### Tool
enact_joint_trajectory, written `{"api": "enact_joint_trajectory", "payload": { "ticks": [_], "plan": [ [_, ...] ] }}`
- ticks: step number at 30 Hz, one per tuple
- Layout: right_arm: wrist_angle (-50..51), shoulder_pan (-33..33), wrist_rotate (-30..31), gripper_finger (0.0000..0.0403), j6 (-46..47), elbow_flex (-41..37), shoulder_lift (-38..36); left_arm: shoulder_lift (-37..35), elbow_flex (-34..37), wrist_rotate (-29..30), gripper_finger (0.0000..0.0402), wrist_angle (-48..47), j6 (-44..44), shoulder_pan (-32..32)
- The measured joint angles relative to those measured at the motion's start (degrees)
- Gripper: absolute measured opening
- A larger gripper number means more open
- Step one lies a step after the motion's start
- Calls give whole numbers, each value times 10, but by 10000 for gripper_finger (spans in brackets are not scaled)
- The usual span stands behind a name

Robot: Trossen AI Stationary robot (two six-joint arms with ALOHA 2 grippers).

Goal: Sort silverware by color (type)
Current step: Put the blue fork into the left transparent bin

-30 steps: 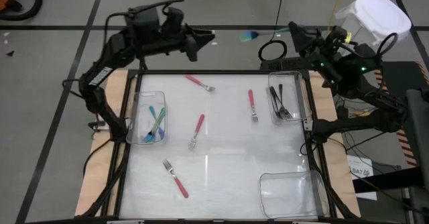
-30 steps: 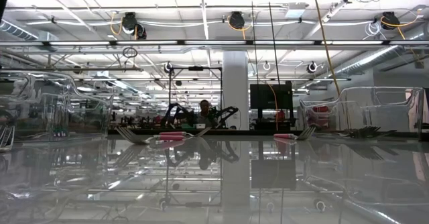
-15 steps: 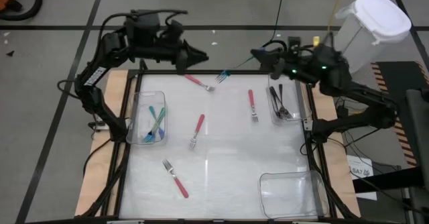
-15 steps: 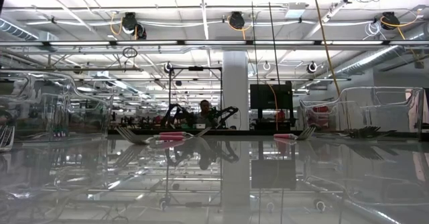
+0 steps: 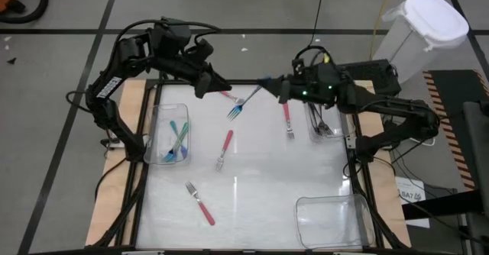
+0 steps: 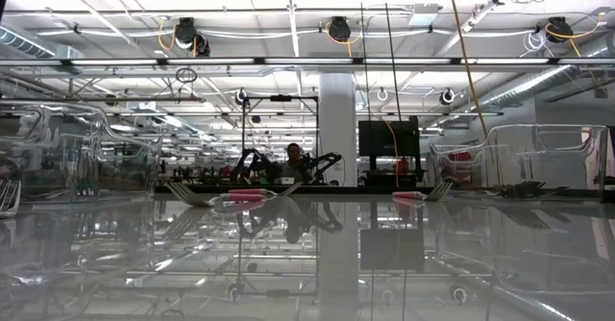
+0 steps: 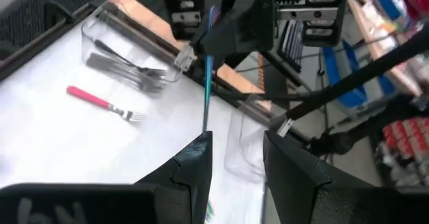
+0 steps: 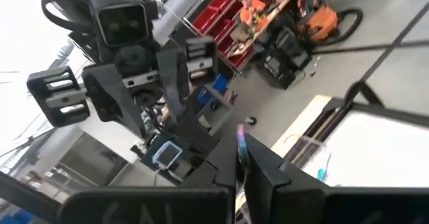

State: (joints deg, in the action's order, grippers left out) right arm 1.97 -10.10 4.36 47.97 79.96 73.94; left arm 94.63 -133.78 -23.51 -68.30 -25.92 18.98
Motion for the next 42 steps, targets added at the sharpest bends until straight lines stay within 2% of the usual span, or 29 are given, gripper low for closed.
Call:
{"api": "enact_joint_trajectory", "payload": {
  "ticks": [5, 11, 19, 23, 27, 30, 36, 42],
  "plan": [
    [-5, 19, 3, 5, 31, 0, 21, 0, 0, 0, 134, 1, 73, 0],
    [-16, 39, 17, 6, 39, 0, 32, 1, 0, -2, 134, -9, -13, 3],
    [-18, 38, 12, 6, 50, 0, 32, 48, 0, -106, 139, -37, -32, 22],
    [-18, 22, -40, 6, 52, 0, 32, 78, 0, -141, 177, -38, -26, 22],
    [-18, 7, -89, 6, 47, 0, 32, 93, 0, -143, 228, -20, -33, 15],
    [-25, -6, -118, 6, 45, 0, 32, 93, 0, -140, 249, 11, -25, 11],
    [-30, -32, -137, 6, 47, 0, 32, 93, 0, -122, 249, 55, -18, 6],
    [-40, -60, -195, 6, 48, 0, 32, 101, -1, -82, 228, 66, -10, 7]
  ]
}}
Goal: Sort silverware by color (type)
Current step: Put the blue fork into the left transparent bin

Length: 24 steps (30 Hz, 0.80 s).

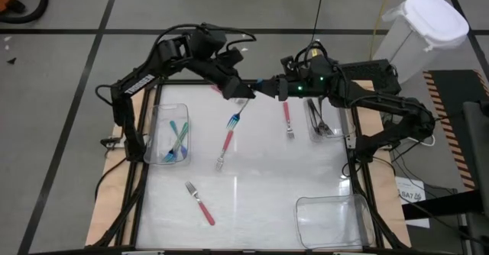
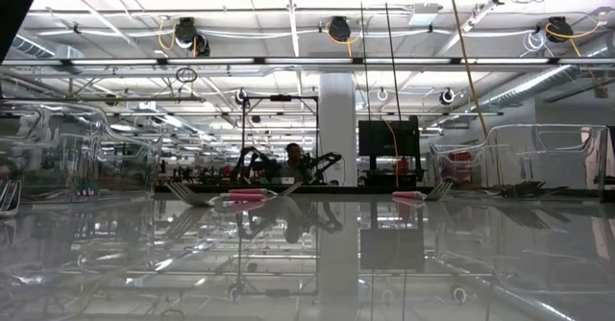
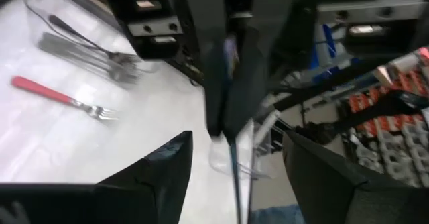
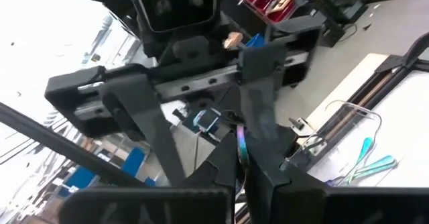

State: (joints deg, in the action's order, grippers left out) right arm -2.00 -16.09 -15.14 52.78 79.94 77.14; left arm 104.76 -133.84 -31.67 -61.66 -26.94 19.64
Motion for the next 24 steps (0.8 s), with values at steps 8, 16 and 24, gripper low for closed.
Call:
{"api": "enact_joint_trajectory", "payload": {
  "ticks": [8, 16, 24],
  "plan": [
    [1, -18, -18, 6, 1, 0, 0, 12, 1, 17, 169, 10, -9, 0],
    [0, -19, -35, 6, 1, 0, 0, 12, 1, -16, 94, 22, 13, 5],
    [0, -19, -38, 8, -5, 0, -1, 11, 1, -55, 9, 17, 32, 6]
  ]
}}
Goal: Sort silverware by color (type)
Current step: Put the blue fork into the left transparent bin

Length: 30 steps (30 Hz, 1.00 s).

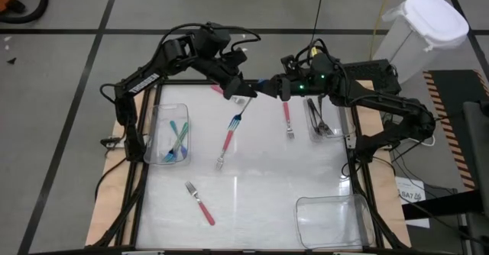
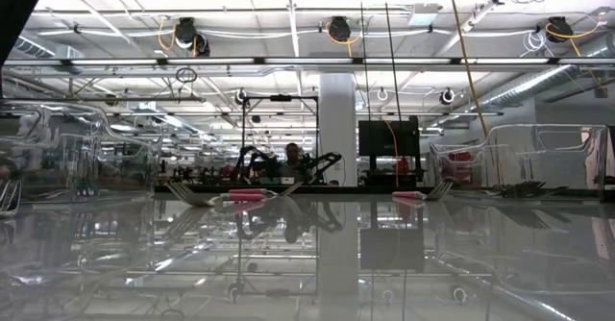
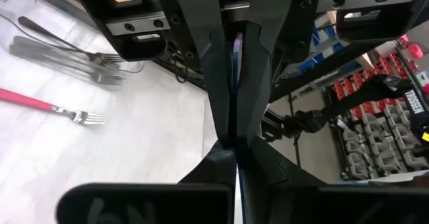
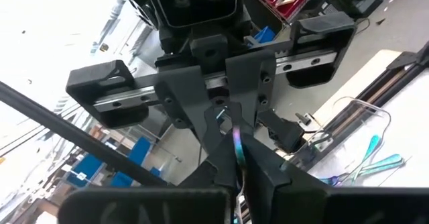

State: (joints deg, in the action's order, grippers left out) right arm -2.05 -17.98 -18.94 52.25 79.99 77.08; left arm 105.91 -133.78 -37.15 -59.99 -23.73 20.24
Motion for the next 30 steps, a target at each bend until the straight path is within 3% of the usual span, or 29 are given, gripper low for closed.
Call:
{"api": "enact_joint_trajectory", "payload": {
  "ticks": [9, 23, 30],
  "plan": [
    [0, 0, 9, 41, 6, 0, 0, 0, 0, -2, 4, 0, 1, 10],
    [-15, 0, 68, 229, 0, -1, -10, -29, 0, -2, 1, -13, 8, 13],
    [-52, -1, 120, 283, -31, -1, -24, -44, -1, -8, 0, -8, 7, 30]
  ]
}}
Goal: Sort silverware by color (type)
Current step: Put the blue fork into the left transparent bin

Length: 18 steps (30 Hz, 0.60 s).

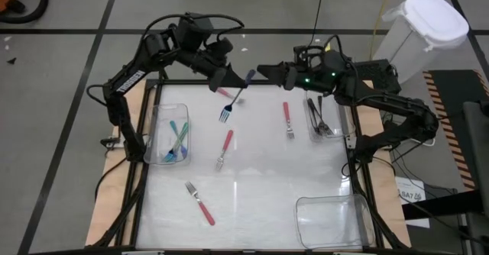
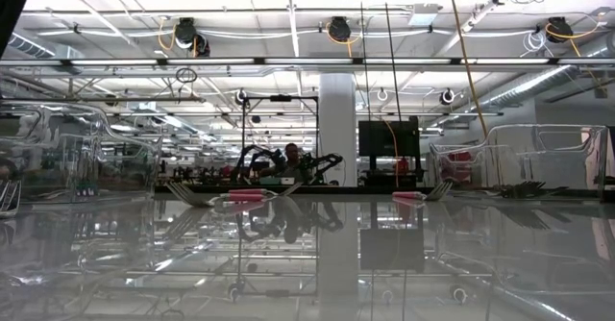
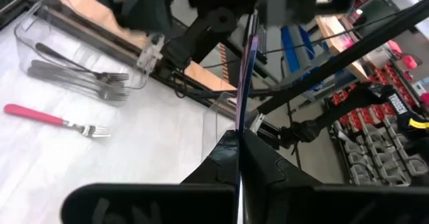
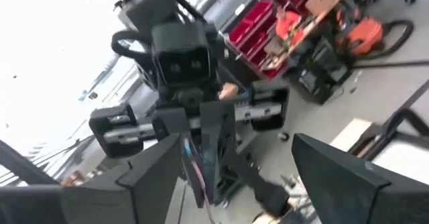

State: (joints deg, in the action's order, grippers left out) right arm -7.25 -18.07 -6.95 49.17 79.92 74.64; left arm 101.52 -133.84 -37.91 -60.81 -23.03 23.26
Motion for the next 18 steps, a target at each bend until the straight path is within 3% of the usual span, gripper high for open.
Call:
{"api": "enact_joint_trajectory", "payload": {
  "ticks": [6, 10, 14, 18],
  "plan": [
    [-4, 2, 11, 285, -33, 0, -10, -7, 0, 1, 0, 43, -10, 18],
    [-2, 14, 10, 278, -58, 0, -10, -5, 0, 5, 0, 136, -54, 27],
    [-3, 22, 10, 278, -68, 0, -10, -6, 0, 51, 0, 240, -89, 31],
    [-2, 24, 11, 277, -71, 0, -10, -6, 0, 96, 0, 279, -98, 30]
  ]
}}
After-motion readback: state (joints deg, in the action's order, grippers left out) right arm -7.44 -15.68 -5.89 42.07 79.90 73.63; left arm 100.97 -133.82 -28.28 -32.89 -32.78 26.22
